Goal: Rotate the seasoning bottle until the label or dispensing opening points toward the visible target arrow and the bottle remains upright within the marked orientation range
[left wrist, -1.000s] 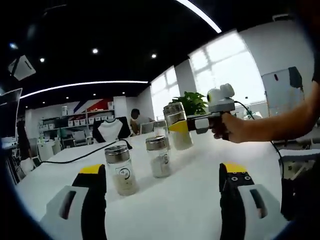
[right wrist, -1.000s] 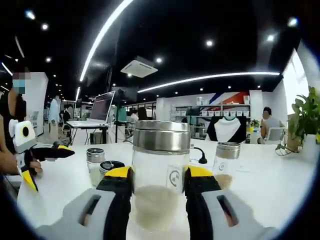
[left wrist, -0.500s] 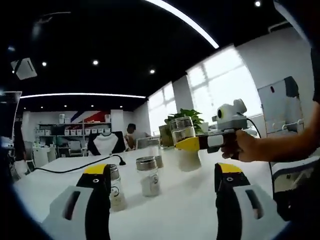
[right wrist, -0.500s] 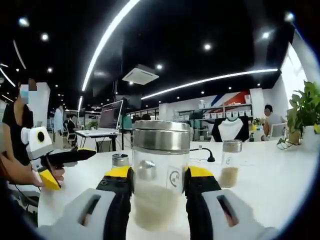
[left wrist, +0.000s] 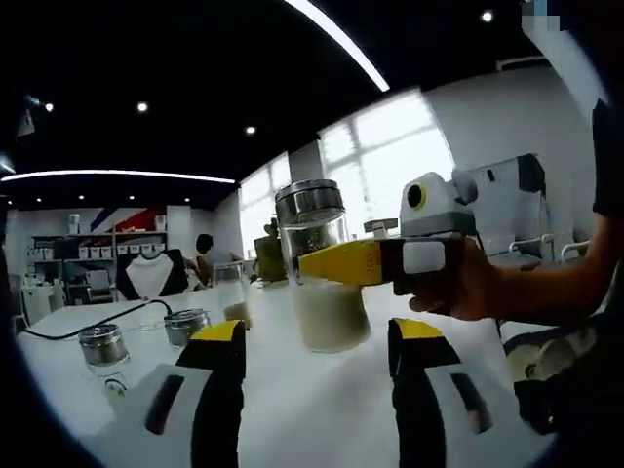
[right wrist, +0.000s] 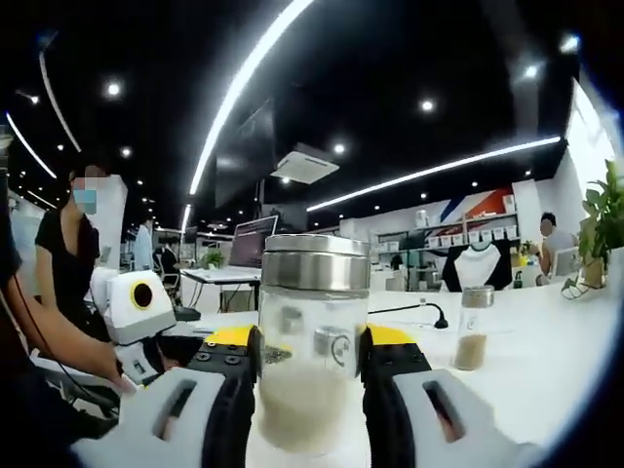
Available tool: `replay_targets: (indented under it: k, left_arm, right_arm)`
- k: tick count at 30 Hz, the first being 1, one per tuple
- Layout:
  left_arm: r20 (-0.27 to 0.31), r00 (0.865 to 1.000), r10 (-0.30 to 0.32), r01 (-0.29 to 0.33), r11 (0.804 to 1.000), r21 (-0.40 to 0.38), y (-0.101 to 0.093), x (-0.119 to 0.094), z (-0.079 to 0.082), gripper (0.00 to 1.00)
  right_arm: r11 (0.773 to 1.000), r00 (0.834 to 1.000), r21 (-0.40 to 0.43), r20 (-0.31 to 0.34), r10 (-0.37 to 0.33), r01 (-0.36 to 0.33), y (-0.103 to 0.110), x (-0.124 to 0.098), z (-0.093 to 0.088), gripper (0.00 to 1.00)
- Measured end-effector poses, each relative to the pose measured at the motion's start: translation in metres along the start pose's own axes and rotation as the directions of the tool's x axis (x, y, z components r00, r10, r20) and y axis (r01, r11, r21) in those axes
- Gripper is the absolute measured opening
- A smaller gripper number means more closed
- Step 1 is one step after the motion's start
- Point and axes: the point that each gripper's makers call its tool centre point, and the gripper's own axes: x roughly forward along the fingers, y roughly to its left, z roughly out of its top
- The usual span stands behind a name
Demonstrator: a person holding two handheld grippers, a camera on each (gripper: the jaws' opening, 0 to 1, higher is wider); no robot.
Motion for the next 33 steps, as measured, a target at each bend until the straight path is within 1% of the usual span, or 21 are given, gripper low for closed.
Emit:
replay_targets:
  k: [2,5,6,9,11,14,17,20,23,25,26,28,33]
  left_arm:
    - [0.003,1.0,-0.01,0.01,1.0,0.01,-0.005,0.008,-0.001,0.59]
    - [-0.021,1.0,-0.013,0.013,1.0,0.011,-0.007,0.018,-0.006,0.58]
    - [-0.019,1.0,-0.021,0.021,1.0,0.008,-0.009,0.021,-0.006,0.58]
    - [-0.036,0.999,-0.036,0.036,0.999,0.011,-0.015,0.026,-0.009,0.58]
    - [-0.037,0.998,-0.05,0.05,0.999,0.019,-0.019,0.028,-0.009,0.55]
    - [-0.039,0.997,-0.06,0.061,0.998,0.017,-0.023,0.031,-0.009,0.49]
    - [-0.056,0.997,-0.061,0.062,0.998,0.026,-0.025,0.034,-0.013,0.47]
    - [-0.081,0.996,-0.048,0.051,0.998,0.029,-0.023,0.034,-0.017,0.49]
    - [-0.082,0.996,-0.033,0.036,0.999,0.027,-0.019,0.033,-0.018,0.49]
    - [-0.084,0.996,-0.037,0.039,0.999,0.022,-0.02,0.034,-0.02,0.49]
    - [-0.095,0.995,-0.042,0.043,0.999,0.017,-0.02,0.034,-0.022,0.5]
    - [-0.092,0.995,-0.04,0.041,0.999,0.016,-0.02,0.033,-0.021,0.5]
    - [-0.085,0.995,-0.046,0.046,0.999,-0.01,-0.02,0.032,-0.021,0.5]
  right_arm:
    - [1.0,1.0,-0.001,-0.001,0.01,-0.01,0.004,-0.003,-0.002,0.4]
    - [0.999,0.999,-0.001,0.002,0.04,-0.04,0.012,-0.006,-0.004,0.4]
    - [0.999,0.999,-0.014,-0.004,0.048,-0.048,0.014,-0.007,-0.005,0.4]
    - [0.998,0.998,-0.042,-0.025,0.05,-0.051,0.014,-0.011,-0.009,0.4]
    - [0.998,0.998,-0.038,-0.028,0.05,-0.051,0.01,-0.013,-0.009,0.4]
    - [0.999,0.999,-0.029,-0.019,0.039,-0.04,0.007,-0.014,-0.009,0.4]
    - [0.998,0.999,-0.049,-0.035,0.024,-0.025,0.007,-0.01,-0.013,0.4]
    - [0.998,0.999,-0.063,-0.049,0.009,-0.012,0.008,-0.005,-0.018,0.4]
    - [0.996,0.998,-0.084,-0.065,-0.012,0.006,0.009,-0.001,-0.018,0.4]
    - [0.995,0.997,-0.094,-0.07,-0.028,0.021,0.01,0.0,-0.017,0.4]
    - [0.994,0.997,-0.108,-0.07,-0.034,0.026,0.012,0.0,-0.017,0.4]
    - [0.989,0.998,-0.146,-0.06,-0.036,0.026,0.015,0.001,-0.016,0.4]
    - [0.986,0.997,-0.162,-0.056,-0.043,0.034,0.017,0.002,-0.016,0.4]
